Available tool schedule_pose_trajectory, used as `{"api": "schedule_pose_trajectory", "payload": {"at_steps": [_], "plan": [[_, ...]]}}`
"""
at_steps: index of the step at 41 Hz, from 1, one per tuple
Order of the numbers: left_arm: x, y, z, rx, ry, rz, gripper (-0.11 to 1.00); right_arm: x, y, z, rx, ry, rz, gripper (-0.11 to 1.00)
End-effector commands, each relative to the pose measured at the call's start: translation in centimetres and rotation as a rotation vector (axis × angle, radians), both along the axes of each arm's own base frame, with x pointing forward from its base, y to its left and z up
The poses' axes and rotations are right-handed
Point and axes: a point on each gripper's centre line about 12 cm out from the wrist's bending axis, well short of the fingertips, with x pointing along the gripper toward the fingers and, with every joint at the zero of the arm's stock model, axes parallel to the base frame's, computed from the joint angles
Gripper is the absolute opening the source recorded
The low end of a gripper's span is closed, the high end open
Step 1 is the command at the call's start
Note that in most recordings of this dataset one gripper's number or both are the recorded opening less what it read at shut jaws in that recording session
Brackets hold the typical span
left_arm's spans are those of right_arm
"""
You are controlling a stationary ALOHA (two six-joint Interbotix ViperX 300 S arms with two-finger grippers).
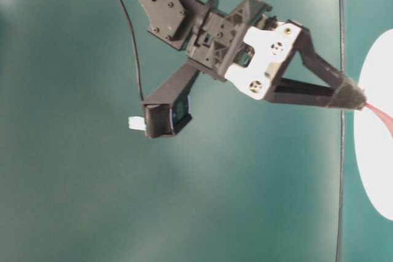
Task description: Scoop the yellow hexagonal prism block from the bowl with a spoon using the right arm.
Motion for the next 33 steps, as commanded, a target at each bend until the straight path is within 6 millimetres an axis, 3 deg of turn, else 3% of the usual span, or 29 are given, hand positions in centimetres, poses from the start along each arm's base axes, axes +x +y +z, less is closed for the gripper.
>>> {"api": "schedule_pose_trajectory", "payload": {"at_steps": [1,33], "plan": [[0.27,0.03,1.19,0.0,-0.035,0.001,0.02,0.02,0.03,1.75,-0.008,-0.053,0.0,0.24],[0.27,0.0,1.19,0.0,-0.035,0.0,0.02,0.04,-0.07,1.55,-0.017,-0.076,-0.005,0.24]]}}
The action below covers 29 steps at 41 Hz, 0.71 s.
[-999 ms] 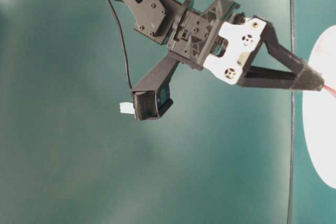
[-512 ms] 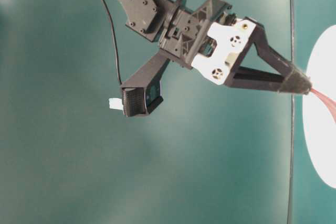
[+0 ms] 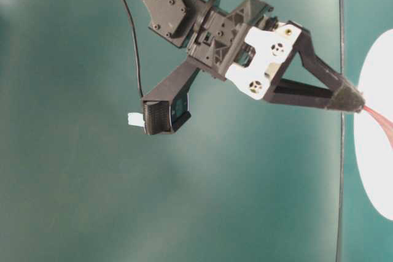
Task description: Scoop the yellow hexagonal prism block from the bowl with a spoon using the right arm.
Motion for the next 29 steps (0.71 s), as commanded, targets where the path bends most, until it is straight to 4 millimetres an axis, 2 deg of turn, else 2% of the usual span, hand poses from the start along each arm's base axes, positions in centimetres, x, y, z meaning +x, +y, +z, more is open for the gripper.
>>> {"api": "schedule_pose_trajectory", "payload": {"at_steps": [1,29], "plan": [[0.3,0.0,1.2,0.0,-0.034,0.001,0.02,0.0,0.0,1.7,-0.008,-0.053,0.0,0.24],[0.3,0.0,1.2,0.0,-0.034,0.0,0.02,-0.9,0.0,0.8,-0.005,-0.067,-0.019,0.24]]}}
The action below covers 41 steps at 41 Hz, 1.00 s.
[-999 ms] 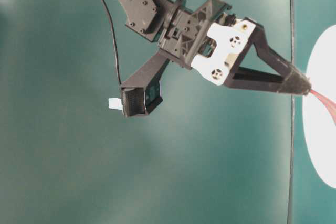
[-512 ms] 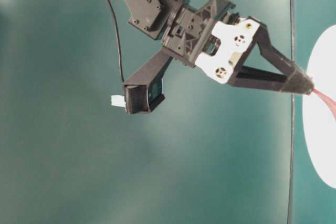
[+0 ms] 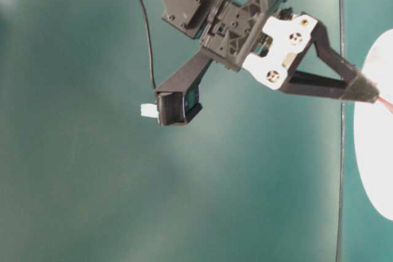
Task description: Scoop the yellow hexagonal prism block from the bowl with a spoon using the right arm.
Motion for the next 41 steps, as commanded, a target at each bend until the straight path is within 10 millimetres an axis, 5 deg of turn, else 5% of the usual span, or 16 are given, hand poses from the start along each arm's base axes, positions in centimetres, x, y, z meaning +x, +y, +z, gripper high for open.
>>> {"api": "schedule_pose_trajectory", "payload": {"at_steps": [1,29,41], "plan": [[0.3,0.0,1.2,0.0,-0.034,0.001,0.02,-0.1,0.0,2.1,-0.003,-0.068,-0.008,0.24],[0.4,0.0,1.3,0.0,-0.046,0.0,0.02,-1.4,0.2,1.5,0.003,-0.108,-0.035,0.24],[0.4,0.0,1.3,0.0,-0.048,0.0,0.01,-1.1,0.1,4.6,-0.026,-0.133,0.005,0.24]]}}
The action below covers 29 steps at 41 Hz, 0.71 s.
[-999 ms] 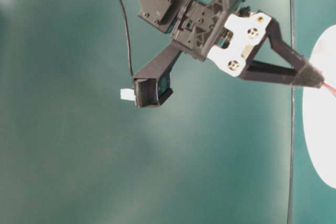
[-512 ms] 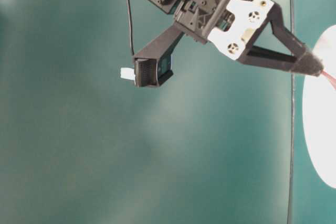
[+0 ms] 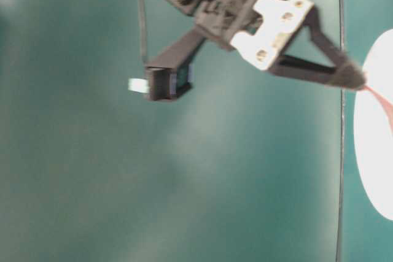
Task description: Scoop the yellow hexagonal prism block from the bowl with a spoon using the right arm.
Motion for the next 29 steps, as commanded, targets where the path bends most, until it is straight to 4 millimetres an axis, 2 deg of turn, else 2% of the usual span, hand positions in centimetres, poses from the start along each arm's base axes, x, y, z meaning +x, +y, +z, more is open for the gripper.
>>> {"api": "schedule_pose_trajectory", "payload": {"at_steps": [1,19,29], "plan": [[0.3,0.0,1.2,0.0,-0.031,0.0,0.01,0.3,-0.1,3.4,-0.015,-0.057,0.014,0.24],[0.3,0.0,1.3,0.0,-0.044,0.0,0.02,-2.4,0.2,7.1,0.034,0.116,0.063,0.24],[0.3,0.0,1.2,0.001,-0.043,-0.001,0.02,-2.3,0.5,7.9,0.079,0.252,0.092,0.24]]}}
